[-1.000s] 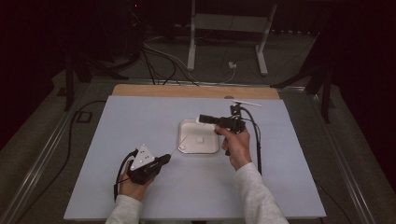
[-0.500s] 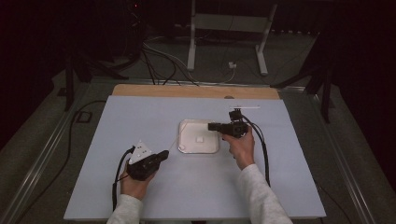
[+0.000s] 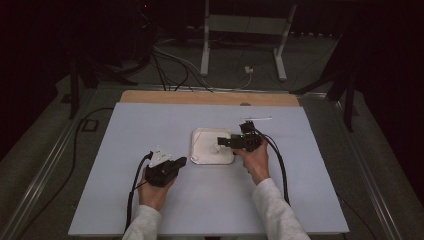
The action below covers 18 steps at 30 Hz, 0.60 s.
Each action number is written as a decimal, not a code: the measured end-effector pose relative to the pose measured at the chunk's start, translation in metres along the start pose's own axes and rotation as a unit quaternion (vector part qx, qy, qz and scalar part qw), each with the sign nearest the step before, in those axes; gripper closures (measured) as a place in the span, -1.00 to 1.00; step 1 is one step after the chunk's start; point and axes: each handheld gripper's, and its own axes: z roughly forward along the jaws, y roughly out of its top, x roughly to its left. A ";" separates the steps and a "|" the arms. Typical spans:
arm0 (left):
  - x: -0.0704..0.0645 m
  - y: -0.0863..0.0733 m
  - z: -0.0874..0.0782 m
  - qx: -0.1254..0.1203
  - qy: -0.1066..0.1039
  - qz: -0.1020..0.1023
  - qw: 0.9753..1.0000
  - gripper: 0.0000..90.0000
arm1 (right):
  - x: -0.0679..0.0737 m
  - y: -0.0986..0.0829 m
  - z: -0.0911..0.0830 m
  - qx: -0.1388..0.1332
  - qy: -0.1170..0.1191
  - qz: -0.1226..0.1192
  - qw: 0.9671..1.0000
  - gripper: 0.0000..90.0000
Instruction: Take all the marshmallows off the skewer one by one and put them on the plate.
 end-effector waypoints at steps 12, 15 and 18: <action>-0.029 -0.014 0.013 0.056 -0.046 0.028 0.997 1.00 | -0.008 -0.003 0.006 -0.021 -0.015 0.068 0.997 -0.46; -0.033 -0.017 0.011 0.067 -0.053 0.037 0.996 1.00 | -0.010 -0.003 0.005 -0.022 -0.018 0.074 0.997 -0.47; -0.035 -0.016 0.011 0.075 -0.051 0.045 0.995 1.00 | -0.011 -0.002 0.003 -0.025 -0.021 0.077 0.996 -0.47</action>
